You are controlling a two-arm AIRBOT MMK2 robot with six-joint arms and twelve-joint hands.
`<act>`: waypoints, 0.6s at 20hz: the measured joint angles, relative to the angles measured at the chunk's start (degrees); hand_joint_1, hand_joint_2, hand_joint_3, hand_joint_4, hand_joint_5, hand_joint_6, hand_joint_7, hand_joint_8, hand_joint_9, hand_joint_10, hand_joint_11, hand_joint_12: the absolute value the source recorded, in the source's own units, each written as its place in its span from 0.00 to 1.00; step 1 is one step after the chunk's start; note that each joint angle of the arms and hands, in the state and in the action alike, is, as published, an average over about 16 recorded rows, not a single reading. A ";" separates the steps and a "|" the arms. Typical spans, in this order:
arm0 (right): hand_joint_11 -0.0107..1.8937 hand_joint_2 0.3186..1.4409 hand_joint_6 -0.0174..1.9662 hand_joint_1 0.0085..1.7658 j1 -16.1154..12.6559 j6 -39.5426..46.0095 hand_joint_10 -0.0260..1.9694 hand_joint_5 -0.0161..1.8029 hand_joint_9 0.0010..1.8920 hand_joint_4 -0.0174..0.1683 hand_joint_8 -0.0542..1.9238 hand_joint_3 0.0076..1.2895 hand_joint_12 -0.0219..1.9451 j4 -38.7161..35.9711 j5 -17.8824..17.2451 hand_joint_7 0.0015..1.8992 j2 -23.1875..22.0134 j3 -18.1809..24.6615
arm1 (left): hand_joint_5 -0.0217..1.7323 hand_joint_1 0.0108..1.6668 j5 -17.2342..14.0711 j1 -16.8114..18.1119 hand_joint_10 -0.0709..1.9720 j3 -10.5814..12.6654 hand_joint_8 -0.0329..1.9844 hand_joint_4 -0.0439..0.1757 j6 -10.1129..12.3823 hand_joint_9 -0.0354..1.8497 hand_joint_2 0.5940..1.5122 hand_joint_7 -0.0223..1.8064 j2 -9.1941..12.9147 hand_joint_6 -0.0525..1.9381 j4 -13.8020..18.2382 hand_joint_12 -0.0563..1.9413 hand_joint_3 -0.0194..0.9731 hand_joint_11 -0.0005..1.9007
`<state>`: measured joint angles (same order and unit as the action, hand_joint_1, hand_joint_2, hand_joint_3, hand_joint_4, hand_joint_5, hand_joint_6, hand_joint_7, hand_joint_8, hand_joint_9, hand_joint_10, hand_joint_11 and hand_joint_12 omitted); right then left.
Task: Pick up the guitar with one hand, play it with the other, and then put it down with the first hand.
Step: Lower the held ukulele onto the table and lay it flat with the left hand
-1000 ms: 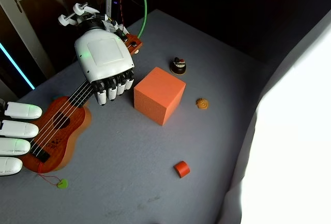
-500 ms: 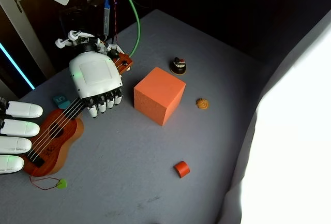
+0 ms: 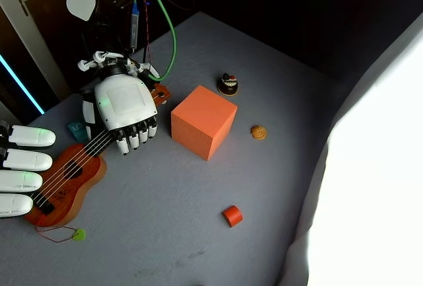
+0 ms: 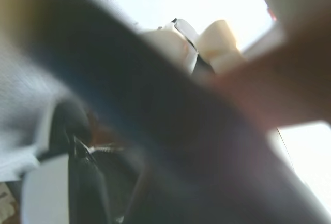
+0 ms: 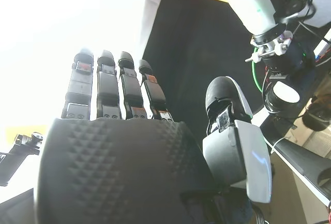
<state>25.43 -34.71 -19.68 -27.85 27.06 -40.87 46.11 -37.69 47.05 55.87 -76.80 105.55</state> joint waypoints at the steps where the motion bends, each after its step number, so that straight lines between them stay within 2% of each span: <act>1: 0.01 0.88 0.02 0.01 0.00 0.00 0.02 0.02 0.01 0.07 0.03 0.01 0.01 -0.07 0.00 0.03 0.00 0.03 | 0.44 0.30 0.04 -0.15 0.79 0.12 0.70 0.23 0.21 0.53 0.58 0.50 -0.18 0.71 0.19 0.89 0.02 0.48; 4: 0.01 0.88 0.02 0.01 0.00 0.00 0.02 0.02 0.01 0.07 0.03 0.01 0.01 -0.31 -0.03 0.03 0.00 0.12 | 0.34 0.20 0.09 -0.38 0.62 0.42 0.52 0.31 0.64 0.42 0.57 0.39 -0.62 0.53 0.60 0.79 0.03 0.34; 8: 0.01 0.88 0.02 0.01 0.03 0.01 0.02 0.03 0.01 0.07 0.03 0.01 0.01 -0.81 -0.08 0.03 0.00 0.25 | 0.19 0.11 0.01 -0.34 0.39 0.67 0.28 0.45 0.78 0.26 0.54 0.23 -0.97 0.29 0.72 0.56 0.04 0.17; 12: 0.01 0.88 0.02 0.01 0.16 0.02 0.02 0.03 0.01 0.07 0.03 0.01 0.01 -1.42 -0.22 0.03 -0.01 0.35 | 0.10 0.07 -0.47 1.01 0.17 0.52 0.08 0.59 -1.29 0.14 0.49 0.12 -0.48 0.09 -1.06 0.33 0.04 0.06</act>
<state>25.58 -34.69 -21.11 -28.08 27.05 -40.52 45.64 -36.68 47.57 54.58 -77.28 104.48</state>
